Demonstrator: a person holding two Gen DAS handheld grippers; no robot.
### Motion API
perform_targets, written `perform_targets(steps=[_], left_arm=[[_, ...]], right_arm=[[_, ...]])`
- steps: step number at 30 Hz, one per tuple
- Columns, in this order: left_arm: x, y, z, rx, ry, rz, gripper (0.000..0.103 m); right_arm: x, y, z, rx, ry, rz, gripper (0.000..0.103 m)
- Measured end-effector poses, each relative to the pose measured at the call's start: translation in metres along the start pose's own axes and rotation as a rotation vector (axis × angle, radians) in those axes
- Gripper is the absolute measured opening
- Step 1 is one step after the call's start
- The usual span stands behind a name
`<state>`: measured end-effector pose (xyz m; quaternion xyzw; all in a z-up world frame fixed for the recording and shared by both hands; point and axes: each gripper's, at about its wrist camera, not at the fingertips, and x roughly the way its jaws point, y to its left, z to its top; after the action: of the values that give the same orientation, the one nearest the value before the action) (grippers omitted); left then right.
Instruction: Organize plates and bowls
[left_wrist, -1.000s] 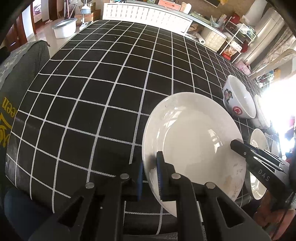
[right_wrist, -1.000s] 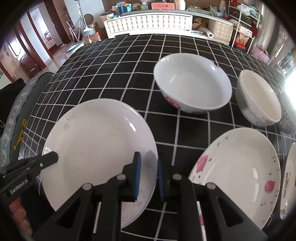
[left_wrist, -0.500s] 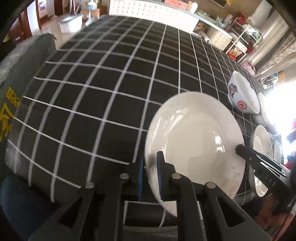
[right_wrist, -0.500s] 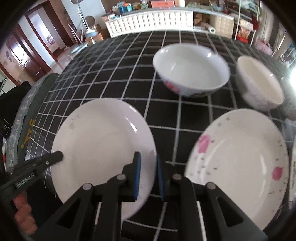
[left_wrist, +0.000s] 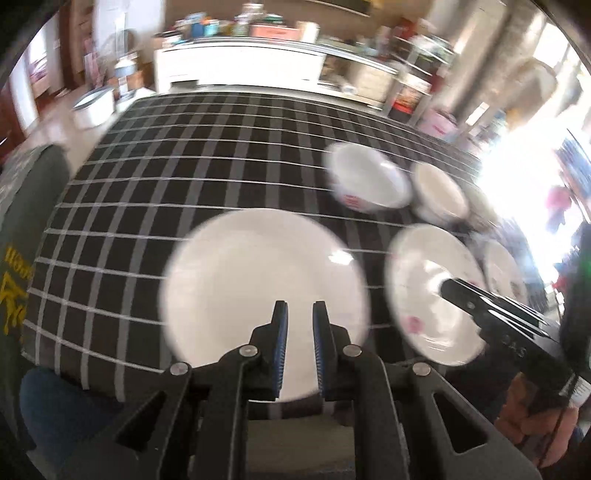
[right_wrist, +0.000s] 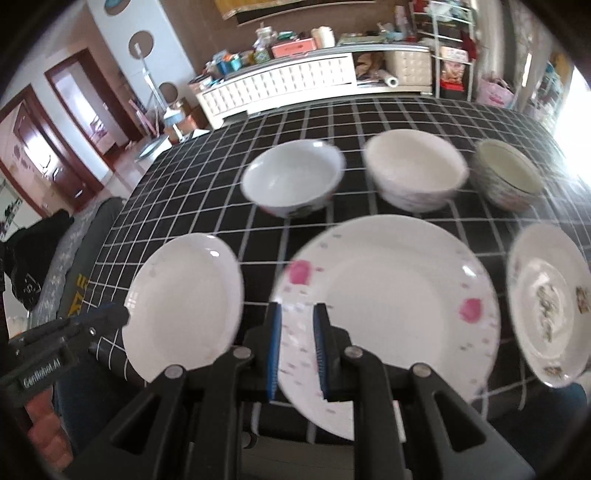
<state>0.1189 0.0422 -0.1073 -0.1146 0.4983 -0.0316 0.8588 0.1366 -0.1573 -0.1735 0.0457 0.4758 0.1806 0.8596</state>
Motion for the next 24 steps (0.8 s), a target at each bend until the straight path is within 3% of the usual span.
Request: perform_targets(steps=[4, 11, 24], left_arm=[[0.010, -0.042, -0.004, 0.083, 0.009, -0.037, 0.012], [0.043, -0.083, -0.003, 0.119, 0.074, -0.063, 0.012], [0.088, -0.094, 0.006, 0.095, 0.132, -0.003, 0.012]], right_arm=[[-0.019, -0.032, -0.007, 0.033, -0.027, -0.024, 0.021], [-0.029, -0.086, -0.014, 0.108, -0.040, -0.082, 0.021], [-0.011, -0.128, -0.015, 0.163, -0.002, -0.088, 0.021]])
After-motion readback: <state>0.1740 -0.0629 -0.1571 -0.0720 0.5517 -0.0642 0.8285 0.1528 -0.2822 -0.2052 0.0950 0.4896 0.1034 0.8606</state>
